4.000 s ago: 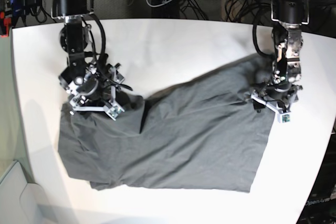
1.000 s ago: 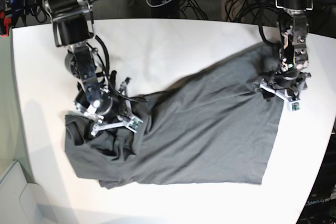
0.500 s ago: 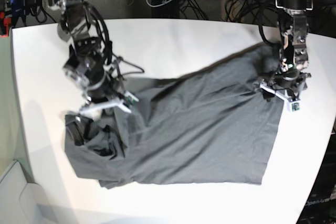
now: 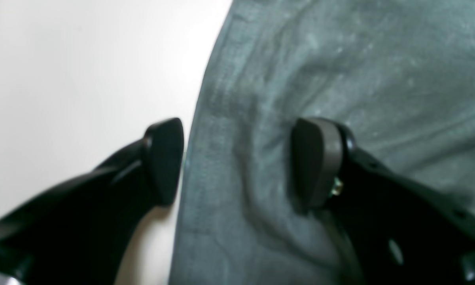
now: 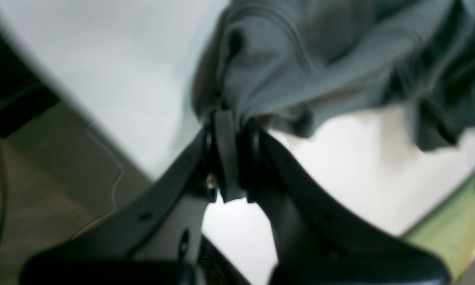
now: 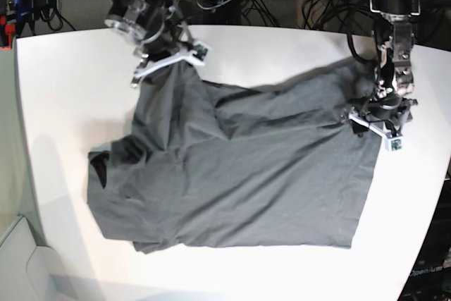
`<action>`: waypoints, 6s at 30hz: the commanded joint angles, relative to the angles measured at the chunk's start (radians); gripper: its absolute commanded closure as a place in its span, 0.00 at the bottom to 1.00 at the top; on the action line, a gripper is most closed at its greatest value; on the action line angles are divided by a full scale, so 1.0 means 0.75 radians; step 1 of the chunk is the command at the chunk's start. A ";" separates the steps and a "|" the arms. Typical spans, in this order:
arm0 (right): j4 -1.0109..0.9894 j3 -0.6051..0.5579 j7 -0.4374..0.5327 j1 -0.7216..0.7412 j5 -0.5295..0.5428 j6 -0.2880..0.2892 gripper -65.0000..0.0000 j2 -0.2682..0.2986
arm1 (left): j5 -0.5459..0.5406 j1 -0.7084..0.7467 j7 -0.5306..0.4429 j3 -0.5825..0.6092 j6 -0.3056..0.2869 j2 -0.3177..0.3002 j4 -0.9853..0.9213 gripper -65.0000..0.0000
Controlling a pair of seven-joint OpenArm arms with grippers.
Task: Layout the t-shirt on the table in an organized manner, then fold the t-shirt properly
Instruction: 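Drag the grasped t-shirt edge with the right gripper away from the robot, then pull the t-shirt edges apart with both grippers to flatten it, then release and regrasp the t-shirt with the right gripper, then smooth the t-shirt with the right gripper toward the left gripper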
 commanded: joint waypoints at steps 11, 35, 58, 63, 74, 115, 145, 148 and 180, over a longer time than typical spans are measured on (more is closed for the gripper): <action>0.046 -0.104 0.006 -0.155 -0.007 -0.009 1.00 0.063 | 0.011 -0.003 0.025 -0.001 0.005 -0.053 0.011 0.35; 0.048 -0.088 -0.069 -0.118 -0.007 -0.009 0.98 0.086 | -0.010 0.034 0.113 -0.111 0.005 -0.151 0.414 0.35; 0.048 0.416 -0.063 0.123 -0.009 -0.009 0.62 0.088 | 0.115 -0.222 0.037 0.232 0.013 0.127 -0.159 1.00; 0.042 0.516 -0.057 0.178 -0.007 -0.009 0.62 0.078 | 0.105 -0.197 0.025 0.232 0.013 0.060 -0.208 1.00; 0.036 0.516 -0.055 0.256 -0.005 -0.009 0.61 0.014 | 0.117 -0.031 0.027 -0.054 0.007 -0.014 -0.083 1.00; -0.425 0.434 0.135 0.391 0.003 -0.009 0.51 -0.332 | 0.117 0.059 0.025 -0.075 0.007 -0.012 0.009 1.00; -0.650 0.295 0.009 0.724 -0.005 -0.009 0.97 -0.237 | 0.117 0.059 0.025 -0.073 0.007 -0.010 0.007 1.00; -0.607 0.295 -0.045 0.722 -0.005 -0.009 0.84 -0.192 | 0.117 0.059 0.025 -0.066 0.007 -0.010 0.011 1.00; -0.224 0.293 -0.182 0.274 0.003 -0.009 1.00 -0.415 | 0.117 0.057 0.025 -0.066 0.007 -0.004 0.011 1.00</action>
